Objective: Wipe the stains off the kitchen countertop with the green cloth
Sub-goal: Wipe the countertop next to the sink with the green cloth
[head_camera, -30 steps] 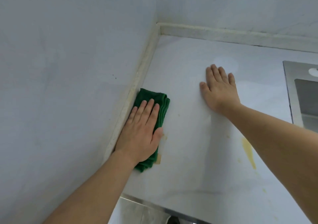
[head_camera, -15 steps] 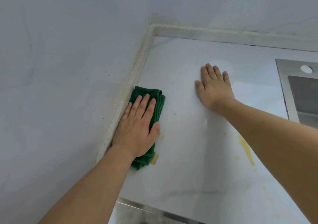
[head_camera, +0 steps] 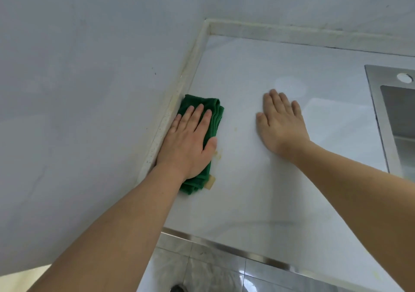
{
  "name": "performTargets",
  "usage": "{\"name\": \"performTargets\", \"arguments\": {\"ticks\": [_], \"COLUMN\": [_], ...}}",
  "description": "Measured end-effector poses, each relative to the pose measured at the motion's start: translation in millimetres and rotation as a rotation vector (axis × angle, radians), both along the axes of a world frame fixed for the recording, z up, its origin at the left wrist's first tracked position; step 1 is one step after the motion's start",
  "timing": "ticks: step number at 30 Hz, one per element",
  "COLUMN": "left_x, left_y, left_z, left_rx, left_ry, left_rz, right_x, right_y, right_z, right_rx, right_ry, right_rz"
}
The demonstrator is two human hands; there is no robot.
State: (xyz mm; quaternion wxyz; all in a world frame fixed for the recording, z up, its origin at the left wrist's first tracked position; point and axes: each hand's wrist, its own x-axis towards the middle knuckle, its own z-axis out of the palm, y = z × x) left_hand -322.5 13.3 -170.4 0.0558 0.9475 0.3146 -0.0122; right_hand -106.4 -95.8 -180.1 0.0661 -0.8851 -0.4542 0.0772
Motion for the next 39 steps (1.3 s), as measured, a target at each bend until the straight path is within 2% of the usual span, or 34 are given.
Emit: {"name": "performTargets", "arguments": {"ticks": [5,13,30,33,39], "left_x": [-8,-70,43,30,-48], "left_y": [-8,-59,31,10,-87], "left_z": [2,6,2,2,5], "left_rx": [-0.014,-0.044,0.019,0.009,-0.091], "left_ry": [0.012,0.067,0.081,0.069,0.042], "left_rz": [-0.009,0.009,0.019,0.034,0.038], "right_x": [-2,-6,0,0,-4], "right_y": [-3,-3,-1,-4,-5], "right_z": [1,4,-5,-3,4], "right_rx": [-0.012,-0.012,0.004,0.003,-0.015], "right_ry": [-0.004,-0.002,-0.02,-0.015,0.015], "right_rz": [0.004,0.007,0.013,0.019,0.023]}}
